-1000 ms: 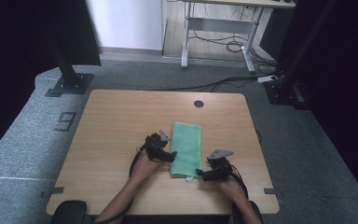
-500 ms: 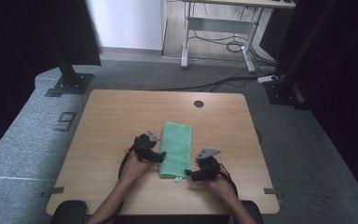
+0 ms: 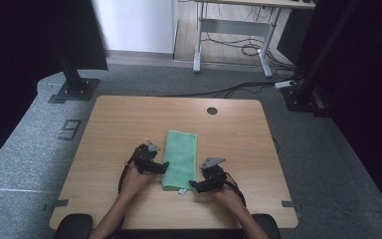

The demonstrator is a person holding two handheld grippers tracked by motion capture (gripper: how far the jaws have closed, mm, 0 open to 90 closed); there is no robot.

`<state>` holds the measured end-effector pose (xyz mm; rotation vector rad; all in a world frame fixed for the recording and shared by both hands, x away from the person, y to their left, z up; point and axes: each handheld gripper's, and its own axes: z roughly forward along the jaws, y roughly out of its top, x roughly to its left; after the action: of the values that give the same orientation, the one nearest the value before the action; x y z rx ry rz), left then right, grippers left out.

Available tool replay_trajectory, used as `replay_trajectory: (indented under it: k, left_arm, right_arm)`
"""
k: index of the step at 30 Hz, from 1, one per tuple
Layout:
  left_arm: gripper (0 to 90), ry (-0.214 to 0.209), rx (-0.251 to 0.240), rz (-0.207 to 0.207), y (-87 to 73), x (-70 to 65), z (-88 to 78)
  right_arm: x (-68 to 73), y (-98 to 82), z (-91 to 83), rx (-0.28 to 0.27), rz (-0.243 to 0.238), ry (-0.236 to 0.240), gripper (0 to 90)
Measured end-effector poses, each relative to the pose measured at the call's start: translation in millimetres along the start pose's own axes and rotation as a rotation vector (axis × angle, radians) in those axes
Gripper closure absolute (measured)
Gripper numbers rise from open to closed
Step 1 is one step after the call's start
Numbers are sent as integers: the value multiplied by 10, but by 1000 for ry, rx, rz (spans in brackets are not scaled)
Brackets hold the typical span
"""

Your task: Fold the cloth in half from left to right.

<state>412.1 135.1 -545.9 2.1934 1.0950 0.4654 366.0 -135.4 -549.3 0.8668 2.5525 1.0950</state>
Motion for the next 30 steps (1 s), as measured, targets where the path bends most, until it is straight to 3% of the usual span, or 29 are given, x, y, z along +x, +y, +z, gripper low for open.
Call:
replay_trajectory:
  k: [4, 10, 14, 24, 30]
  left_arm:
    - [75, -3, -6, 2, -5, -2, -1]
    - [89, 5, -26, 48, 2, -42, -34]
    - [93, -14, -46, 40, -5, -57, -94]
    - [92, -73, -79, 51, -30, -30, -383]
    - [92, -80, -94, 51, -145, 5, -562]
  right_arm:
    - [-1, -5, -2, -2, 1, 0, 225]
    - [-5, 1, -10, 3, 4, 9, 232]
    - [-23, 4, -34, -5, 2, 7, 230]
    - [-86, 19, -194, -40, 7, -24, 211]
    - [-179, -13, -318, -45, 27, -60, 157]
